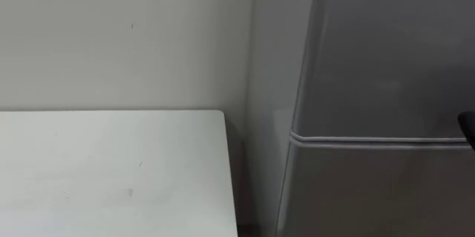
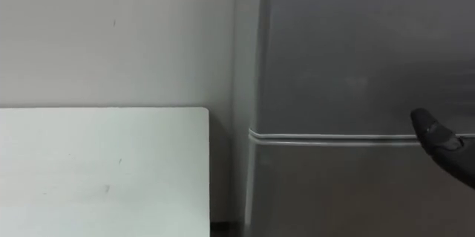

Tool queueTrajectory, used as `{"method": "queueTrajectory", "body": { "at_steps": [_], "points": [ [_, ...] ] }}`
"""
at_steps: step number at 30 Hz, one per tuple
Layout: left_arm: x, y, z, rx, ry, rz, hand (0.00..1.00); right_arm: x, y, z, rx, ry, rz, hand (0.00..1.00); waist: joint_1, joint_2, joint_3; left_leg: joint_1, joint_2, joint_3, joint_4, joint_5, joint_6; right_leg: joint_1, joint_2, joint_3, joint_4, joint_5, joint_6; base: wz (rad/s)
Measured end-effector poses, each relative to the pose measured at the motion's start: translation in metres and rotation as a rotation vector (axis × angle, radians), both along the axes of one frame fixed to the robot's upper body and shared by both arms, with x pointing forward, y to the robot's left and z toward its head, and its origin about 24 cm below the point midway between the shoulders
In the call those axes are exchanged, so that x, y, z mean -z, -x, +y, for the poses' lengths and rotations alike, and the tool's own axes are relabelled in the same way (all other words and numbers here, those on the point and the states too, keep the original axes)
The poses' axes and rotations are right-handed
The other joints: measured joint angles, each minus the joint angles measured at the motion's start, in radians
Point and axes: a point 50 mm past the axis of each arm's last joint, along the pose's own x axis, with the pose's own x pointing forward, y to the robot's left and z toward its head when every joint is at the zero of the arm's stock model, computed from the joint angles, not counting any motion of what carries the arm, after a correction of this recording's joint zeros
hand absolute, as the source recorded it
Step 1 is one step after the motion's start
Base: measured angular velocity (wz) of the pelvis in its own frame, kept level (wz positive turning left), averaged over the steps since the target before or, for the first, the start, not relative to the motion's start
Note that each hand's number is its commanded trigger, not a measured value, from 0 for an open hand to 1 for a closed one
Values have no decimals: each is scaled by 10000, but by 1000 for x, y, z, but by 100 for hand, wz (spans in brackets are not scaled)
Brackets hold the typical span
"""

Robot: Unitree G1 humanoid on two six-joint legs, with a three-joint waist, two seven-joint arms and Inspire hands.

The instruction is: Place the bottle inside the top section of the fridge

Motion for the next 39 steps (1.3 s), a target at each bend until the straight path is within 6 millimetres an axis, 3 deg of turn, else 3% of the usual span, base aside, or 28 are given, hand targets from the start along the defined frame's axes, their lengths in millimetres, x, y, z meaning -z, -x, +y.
{"method": "queueTrajectory", "body": {
  "at_steps": [13,17,23,31,39],
  "points": [
    [2,2,-4,990,215,519,0,3,-5,17,325,1303,299,0,40,98,-12,11,6,12,-63,1,-1,84,39,55,-38,47,-1,-1],
    [2,1,-5,1295,410,577,0,2,-7,20,389,1640,325,0,195,78,1,-17,7,-6,-55,2,0,-21,40,92,-31,97,-23,-15],
    [2,-4,-5,1496,425,513,0,7,-20,20,488,1443,498,0,237,18,31,-41,-20,-288,104,-2,8,-25,6,69,-52,142,-10,0],
    [1,-9,-3,1469,428,324,0,12,-29,11,1075,1235,811,0,258,-46,0,-321,-86,-1158,277,18,68,132,-18,-417,-228,331,-26,15],
    [1,-7,-4,1925,760,429,0,11,-28,8,1352,1186,829,0,270,-62,-39,-682,-84,-1340,555,21,73,-39,-13,-535,-211,425,-77,6]
  ]
}}
